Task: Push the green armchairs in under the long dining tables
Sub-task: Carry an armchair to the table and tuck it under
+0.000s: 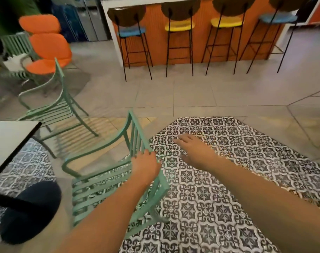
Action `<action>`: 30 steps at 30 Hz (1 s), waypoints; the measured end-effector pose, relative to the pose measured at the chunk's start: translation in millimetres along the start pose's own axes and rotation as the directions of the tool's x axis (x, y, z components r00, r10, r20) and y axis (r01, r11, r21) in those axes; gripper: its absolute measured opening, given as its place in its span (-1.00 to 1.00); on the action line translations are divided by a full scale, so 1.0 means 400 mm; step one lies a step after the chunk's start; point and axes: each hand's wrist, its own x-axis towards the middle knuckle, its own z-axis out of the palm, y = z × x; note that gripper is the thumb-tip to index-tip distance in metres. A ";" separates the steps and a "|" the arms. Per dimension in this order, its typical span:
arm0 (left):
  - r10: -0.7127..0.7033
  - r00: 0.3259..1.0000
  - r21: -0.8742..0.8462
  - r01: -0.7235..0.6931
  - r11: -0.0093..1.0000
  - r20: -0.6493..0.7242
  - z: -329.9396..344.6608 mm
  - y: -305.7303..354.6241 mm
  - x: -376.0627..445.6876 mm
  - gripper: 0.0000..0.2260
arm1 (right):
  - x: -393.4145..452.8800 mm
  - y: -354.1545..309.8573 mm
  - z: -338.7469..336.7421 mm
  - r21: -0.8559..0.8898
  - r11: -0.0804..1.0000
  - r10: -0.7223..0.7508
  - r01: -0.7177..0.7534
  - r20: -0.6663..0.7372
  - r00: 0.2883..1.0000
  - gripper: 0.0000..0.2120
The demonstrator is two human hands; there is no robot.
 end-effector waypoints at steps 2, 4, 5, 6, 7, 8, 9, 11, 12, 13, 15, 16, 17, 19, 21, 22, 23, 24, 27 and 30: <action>-0.072 0.997 -0.024 0.073 0.997 0.029 0.015 0.027 0.073 -0.56 | 0.084 0.052 0.004 0.028 0.998 -0.054 0.054 0.019 0.998 -0.32; -0.147 0.987 -0.022 0.149 0.989 0.063 0.031 0.049 0.137 -0.55 | 0.161 0.097 0.012 0.031 0.993 -0.117 0.116 0.049 0.992 -0.31; -0.189 0.979 -0.024 0.191 0.981 0.073 0.036 0.058 0.177 -0.55 | 0.204 0.125 0.017 0.036 0.988 -0.150 0.148 0.062 0.987 -0.30; -0.229 0.970 -0.031 0.232 0.972 0.080 0.037 0.066 0.218 -0.55 | 0.250 0.152 0.019 0.041 0.982 -0.186 0.183 0.071 0.980 -0.30; -0.261 0.961 -0.034 0.264 0.964 0.087 0.036 0.069 0.246 -0.56 | 0.282 0.169 0.019 0.035 0.976 -0.219 0.217 0.076 0.973 -0.31; -0.295 0.952 -0.036 0.299 0.954 0.085 0.028 0.074 0.278 -0.56 | 0.319 0.191 0.016 0.031 0.966 -0.257 0.255 0.080 0.963 -0.31; -0.325 0.942 -0.033 0.329 0.944 0.078 0.018 0.080 0.317 -0.56 | 0.363 0.219 0.011 0.031 0.953 -0.303 0.302 0.076 0.950 -0.30; -0.371 0.926 -0.022 0.373 0.928 0.074 -0.006 0.088 0.361 -0.54 | 0.422 0.254 -0.001 0.025 0.926 -0.376 0.376 0.100 0.921 -0.30; -0.401 0.913 -0.026 0.404 0.915 0.071 -0.018 0.093 0.391 -0.53 | 0.467 0.273 -0.009 0.020 0.908 -0.418 0.418 0.101 0.903 -0.30; -0.420 0.905 -0.028 0.423 0.906 0.065 -0.028 0.096 0.409 -0.51 | 0.496 0.281 -0.018 0.013 0.895 -0.445 0.446 0.101 0.890 -0.30; -0.482 0.873 -0.090 0.487 0.869 0.071 -0.042 0.097 0.436 -0.50 | 0.562 0.285 -0.027 0.021 0.861 -0.508 0.509 0.107 0.855 -0.31; -0.510 0.857 -0.122 0.515 0.848 0.076 -0.039 0.096 0.442 -0.50 | 0.588 0.280 -0.028 0.023 0.841 -0.539 0.540 0.113 0.835 -0.31; -0.545 0.834 -0.165 0.551 0.818 0.084 -0.034 0.092 0.451 -0.51 | 0.620 0.269 -0.028 0.026 0.813 -0.580 0.582 0.129 0.804 -0.31; -0.614 0.777 -0.246 0.627 0.739 0.138 -0.017 0.084 0.464 -0.50 | 0.680 0.239 -0.021 0.026 0.756 -0.648 0.654 0.166 0.743 -0.34; -0.670 0.716 -0.284 0.695 0.660 0.196 0.004 0.079 0.471 -0.45 | 0.740 0.201 -0.003 0.027 0.698 -0.707 0.715 0.186 0.683 -0.38; -0.695 0.687 -0.301 0.723 0.622 0.214 0.026 0.072 0.478 -0.44 | 0.772 0.179 0.010 0.019 0.664 -0.735 0.748 0.201 0.647 -0.39; -0.718 0.656 -0.333 0.748 0.575 0.233 0.044 0.064 0.486 -0.44 | 0.805 0.158 0.028 0.005 0.626 -0.762 0.780 0.216 0.610 -0.37; -0.741 0.626 -0.366 0.767 0.527 0.244 0.064 0.054 0.496 -0.44 | 0.837 0.139 0.049 -0.010 0.590 -0.784 0.808 0.234 0.575 -0.34; -0.771 0.573 -0.415 0.795 0.442 0.277 0.099 0.030 0.523 -0.53 | 0.909 0.101 0.102 -0.047 0.491 -0.823 0.870 0.303 0.481 -0.28; -0.806 0.517 -0.485 0.805 0.342 0.288 0.119 0.038 0.524 -0.65 | 0.972 0.079 0.127 -0.076 0.358 -0.855 0.931 0.373 0.360 -0.29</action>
